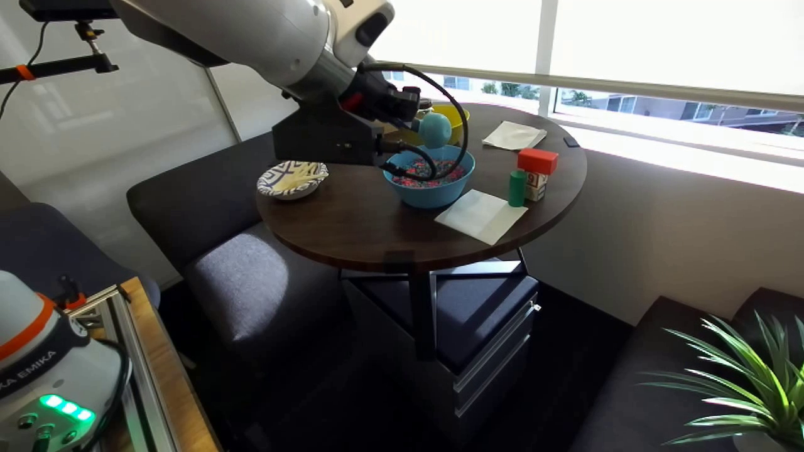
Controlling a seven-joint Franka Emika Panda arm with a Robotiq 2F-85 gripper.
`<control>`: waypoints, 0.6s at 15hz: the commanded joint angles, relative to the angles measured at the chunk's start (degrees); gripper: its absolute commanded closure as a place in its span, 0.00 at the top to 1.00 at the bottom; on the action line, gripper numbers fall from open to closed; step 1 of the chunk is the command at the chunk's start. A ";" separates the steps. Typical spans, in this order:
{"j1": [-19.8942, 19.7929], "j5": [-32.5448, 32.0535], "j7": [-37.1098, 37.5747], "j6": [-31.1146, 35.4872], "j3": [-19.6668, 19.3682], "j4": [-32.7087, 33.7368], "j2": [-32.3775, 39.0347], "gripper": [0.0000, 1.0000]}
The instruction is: Use the blue measuring cup to place some cereal from the blue bowl into the coffee cup.
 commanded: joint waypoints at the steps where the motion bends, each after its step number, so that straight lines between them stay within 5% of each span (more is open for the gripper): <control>1: 0.59 0.00 -0.26 0.15 -0.24 -0.26 -0.61 0.09; 9: 0.95 0.18 -2.66 7.80 2.71 0.29 4.07 0.02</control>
